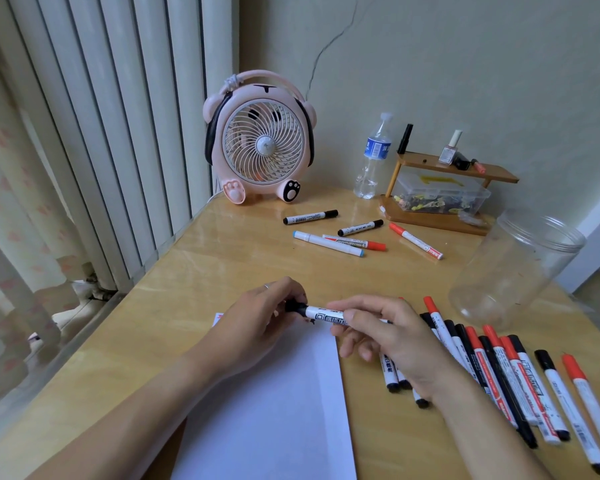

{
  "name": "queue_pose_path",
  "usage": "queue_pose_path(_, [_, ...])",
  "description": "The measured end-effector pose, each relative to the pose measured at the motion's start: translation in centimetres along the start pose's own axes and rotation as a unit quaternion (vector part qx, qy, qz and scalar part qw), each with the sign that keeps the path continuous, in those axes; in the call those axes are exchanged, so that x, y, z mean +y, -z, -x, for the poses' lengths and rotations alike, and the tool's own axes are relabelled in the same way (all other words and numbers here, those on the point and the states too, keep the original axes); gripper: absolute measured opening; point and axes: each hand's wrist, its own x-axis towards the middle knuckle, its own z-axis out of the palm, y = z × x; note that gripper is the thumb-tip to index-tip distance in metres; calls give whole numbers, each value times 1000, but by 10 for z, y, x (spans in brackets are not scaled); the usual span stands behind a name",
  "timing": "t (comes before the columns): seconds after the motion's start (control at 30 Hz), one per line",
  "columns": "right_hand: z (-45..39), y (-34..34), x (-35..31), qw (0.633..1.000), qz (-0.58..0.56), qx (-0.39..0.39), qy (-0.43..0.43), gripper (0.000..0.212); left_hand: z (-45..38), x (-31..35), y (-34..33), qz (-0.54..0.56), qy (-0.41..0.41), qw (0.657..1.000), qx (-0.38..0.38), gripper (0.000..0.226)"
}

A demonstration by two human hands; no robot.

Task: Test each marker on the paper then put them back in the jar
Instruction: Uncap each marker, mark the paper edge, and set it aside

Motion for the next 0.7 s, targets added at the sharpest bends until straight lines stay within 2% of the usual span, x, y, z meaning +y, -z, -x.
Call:
queue_pose_path(0.13, [3,0,1,986,167,-1,14,25,-1,-8,0,-47,-15,999,-8,11])
queue_pose_path(0.23, [4,-15,10,954,287,36,82,9,-2,-7,-1,-60,-34,997,-23,6])
queue_pose_path(0.27, [4,-20,12,942,315,48,103,10,-2,-6,-1,-60,-40,997,-24,5])
queue_pose_path(0.43, [5,-25,15,935,317,79,137,14,-1,0,-2,-60,-42,997,-24,9])
queue_pose_path(0.7, [9,-27,12,946,295,74,109,29,1,2,-3,-65,-36,997,-33,14])
